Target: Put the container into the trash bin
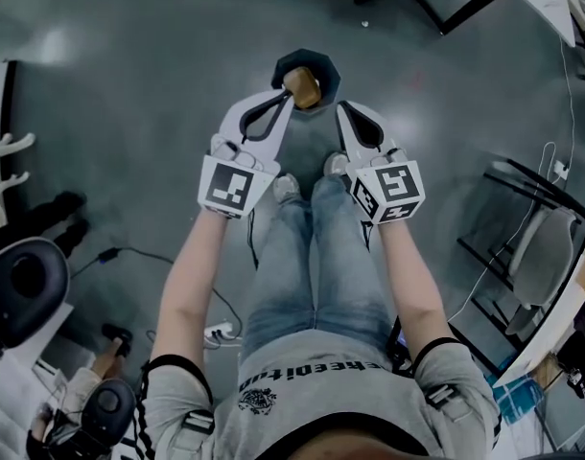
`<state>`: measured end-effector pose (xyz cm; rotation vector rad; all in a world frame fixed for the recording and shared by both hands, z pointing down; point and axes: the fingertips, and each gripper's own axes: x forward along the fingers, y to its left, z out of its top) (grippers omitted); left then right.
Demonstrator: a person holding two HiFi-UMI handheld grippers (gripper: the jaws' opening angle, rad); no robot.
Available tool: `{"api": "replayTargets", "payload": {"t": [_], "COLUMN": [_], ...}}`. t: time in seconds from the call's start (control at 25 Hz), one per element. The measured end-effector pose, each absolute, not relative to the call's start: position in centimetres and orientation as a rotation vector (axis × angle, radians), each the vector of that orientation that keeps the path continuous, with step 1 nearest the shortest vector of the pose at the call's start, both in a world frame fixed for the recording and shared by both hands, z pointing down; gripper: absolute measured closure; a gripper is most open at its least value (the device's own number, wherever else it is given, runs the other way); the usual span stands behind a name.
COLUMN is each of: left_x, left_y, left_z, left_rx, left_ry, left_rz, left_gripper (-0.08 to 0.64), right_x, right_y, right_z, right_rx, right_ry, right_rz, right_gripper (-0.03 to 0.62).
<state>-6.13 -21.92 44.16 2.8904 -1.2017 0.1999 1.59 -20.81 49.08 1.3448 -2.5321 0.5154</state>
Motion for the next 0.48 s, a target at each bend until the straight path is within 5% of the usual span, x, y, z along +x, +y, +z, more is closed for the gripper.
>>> {"api": "replayTargets", "payload": {"t": [0.48], "left_x": [-6.5], "left_y": [-20.0], "left_z": [38.9], "left_rx": [2.836], "left_ry": [-1.303], "left_rz": [0.107], "left_gripper": [0.540], "right_x": [1.9], "right_y": [-19.3], "right_z": [42.9], "right_rx": [1.343], "right_ry": [-2.613], "right_rz": [0.462], "right_gripper": [0.591]}}
